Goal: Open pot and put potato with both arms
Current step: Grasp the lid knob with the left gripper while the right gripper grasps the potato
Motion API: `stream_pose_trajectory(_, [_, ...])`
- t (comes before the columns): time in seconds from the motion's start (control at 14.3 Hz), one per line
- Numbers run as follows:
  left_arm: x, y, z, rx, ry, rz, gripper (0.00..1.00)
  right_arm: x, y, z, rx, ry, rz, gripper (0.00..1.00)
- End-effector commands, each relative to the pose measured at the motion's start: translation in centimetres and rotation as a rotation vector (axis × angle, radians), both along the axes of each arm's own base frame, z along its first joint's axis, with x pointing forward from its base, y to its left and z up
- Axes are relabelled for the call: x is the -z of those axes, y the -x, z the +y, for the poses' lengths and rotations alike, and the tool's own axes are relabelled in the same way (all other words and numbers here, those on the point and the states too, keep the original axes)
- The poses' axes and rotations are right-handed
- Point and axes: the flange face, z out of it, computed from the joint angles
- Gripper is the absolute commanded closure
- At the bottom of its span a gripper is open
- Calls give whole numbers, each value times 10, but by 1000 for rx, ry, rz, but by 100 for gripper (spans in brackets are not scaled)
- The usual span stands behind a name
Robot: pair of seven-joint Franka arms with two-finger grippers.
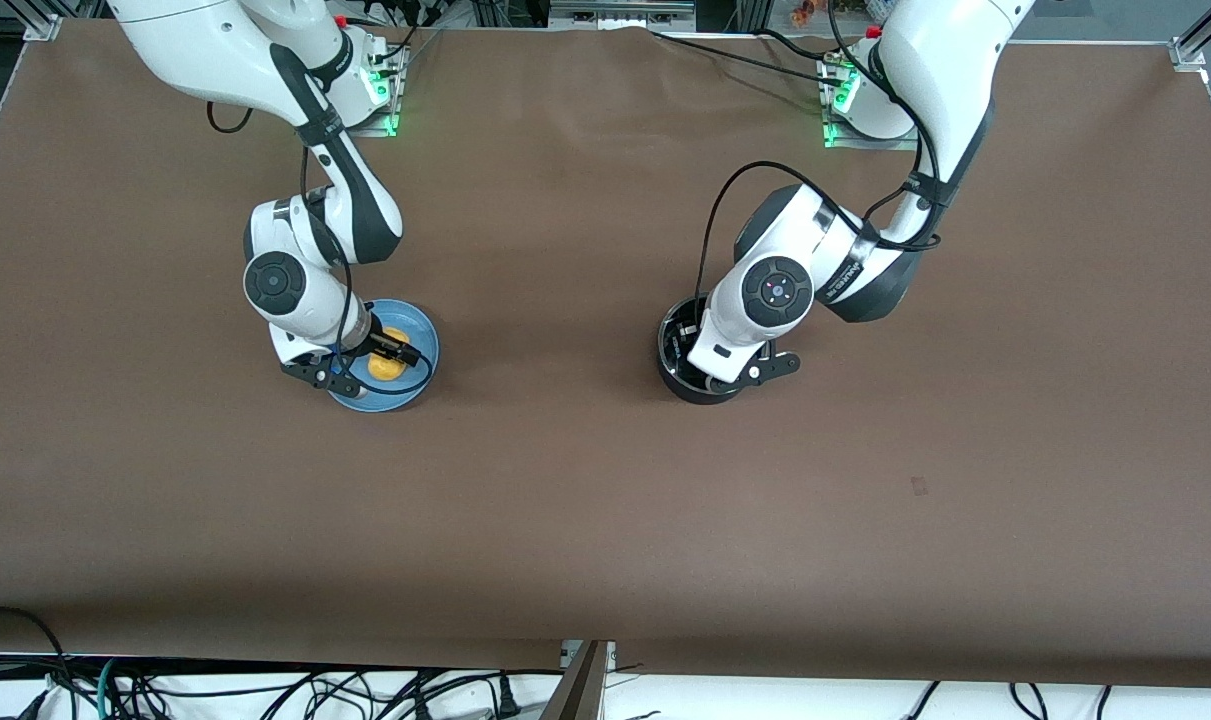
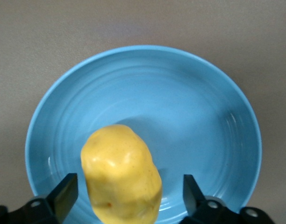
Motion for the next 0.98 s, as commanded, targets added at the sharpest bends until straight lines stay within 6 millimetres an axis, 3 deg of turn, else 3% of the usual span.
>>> stream_pose_trajectory(0.0, [-3, -2, -2, 10, -9, -21, 58, 4, 4, 1, 18, -5, -4, 37])
stream_pose_trajectory(0.14, [-5, -4, 0, 7, -8, -25, 70, 7, 3, 1, 19, -4, -4, 47])
stream_pose_trajectory(0.28, [-8, -4, 1, 10, -7, -26, 100, 6, 1, 2, 16, -7, -15, 56])
stream_pose_trajectory(0.49, [-22, -5, 2, -3, -5, -39, 100, -5, -8, 4, 2, -14, -35, 59])
stream_pose_trajectory(0.77, [-72, 6, 9, 18, -25, -22, 100, -35, -27, 15, -14, -34, -83, 62])
stream_pose_trajectory(0.91, [-93, 7, 23, 57, -33, -8, 100, -61, -37, 23, -21, -40, -84, 62])
